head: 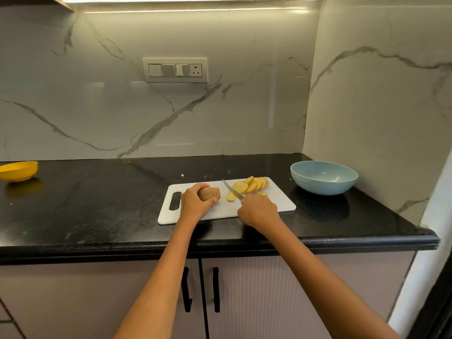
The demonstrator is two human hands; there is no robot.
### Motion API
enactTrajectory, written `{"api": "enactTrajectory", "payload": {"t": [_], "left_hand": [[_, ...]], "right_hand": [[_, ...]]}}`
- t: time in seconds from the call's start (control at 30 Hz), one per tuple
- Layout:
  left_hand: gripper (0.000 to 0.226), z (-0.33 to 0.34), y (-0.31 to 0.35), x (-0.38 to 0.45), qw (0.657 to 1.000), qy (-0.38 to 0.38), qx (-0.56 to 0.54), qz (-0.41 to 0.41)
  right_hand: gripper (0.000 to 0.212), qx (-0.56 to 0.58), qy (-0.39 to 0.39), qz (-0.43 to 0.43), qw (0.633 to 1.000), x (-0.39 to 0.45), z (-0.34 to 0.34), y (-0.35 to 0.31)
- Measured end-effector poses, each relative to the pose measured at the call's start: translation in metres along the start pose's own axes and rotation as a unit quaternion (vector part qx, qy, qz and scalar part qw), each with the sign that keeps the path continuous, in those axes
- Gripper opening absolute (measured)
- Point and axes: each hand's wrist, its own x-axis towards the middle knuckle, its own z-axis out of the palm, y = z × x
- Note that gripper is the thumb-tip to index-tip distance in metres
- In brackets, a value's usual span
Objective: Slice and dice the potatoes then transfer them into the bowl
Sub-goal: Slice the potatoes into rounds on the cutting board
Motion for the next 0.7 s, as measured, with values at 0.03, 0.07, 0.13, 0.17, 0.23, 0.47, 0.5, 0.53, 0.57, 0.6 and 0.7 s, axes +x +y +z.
{"api": "enactTrajectory", "payload": {"t": [0.03, 0.07, 0.13, 0.17, 0.23, 0.47, 0.5, 0.53, 0.57, 0.6, 0.7], "left_hand": [[0.044, 0.0, 0.0, 0.0, 1.0, -0.001, 0.0, 0.002], [0.044, 0.0, 0.001, 0.0, 1.0, 0.001, -0.001, 0.004], [0.041, 0.0, 0.001, 0.001, 1.0, 0.007, -0.011, 0.003], [0.04, 0.0, 0.001, 0.001, 1.0, 0.01, -0.016, 0.001], [0.039, 0.0, 0.001, 0.0, 1.0, 0.013, -0.019, 0.0], [0.039, 0.0, 0.001, 0.0, 1.0, 0.018, -0.024, 0.0], [0.039, 0.0, 0.001, 0.0, 1.0, 0.018, -0.024, -0.001], [0.039, 0.0, 0.002, -0.001, 1.0, 0.018, -0.025, 0.0], [0.039, 0.0, 0.002, -0.001, 1.0, 0.018, -0.026, -0.001], [0.039, 0.0, 0.002, -0.001, 0.999, 0.018, -0.028, -0.001], [0.04, -0.001, 0.002, -0.002, 0.999, 0.016, -0.032, 0.001]], "right_hand": [[0.027, 0.007, 0.007, 0.002, 1.0, 0.0, -0.002, -0.001], [0.026, 0.013, 0.01, 0.0, 1.0, 0.001, -0.004, -0.004], [0.026, 0.021, 0.008, -0.01, 1.0, 0.001, -0.006, -0.012], [0.027, 0.021, 0.005, -0.014, 1.0, 0.001, -0.007, -0.017], [0.029, 0.018, 0.002, -0.02, 1.0, 0.0, -0.004, -0.024], [0.03, 0.005, 0.02, -0.02, 1.0, -0.004, 0.001, -0.032], [0.03, 0.002, 0.021, -0.019, 1.0, -0.004, 0.0, -0.032], [0.03, -0.001, 0.021, -0.019, 1.0, -0.005, 0.0, -0.032], [0.03, -0.002, 0.02, -0.02, 1.0, -0.005, 0.0, -0.032], [0.03, -0.004, 0.019, -0.02, 1.0, -0.006, 0.0, -0.032], [0.029, -0.007, 0.018, -0.021, 1.0, -0.007, 0.0, -0.033]]}}
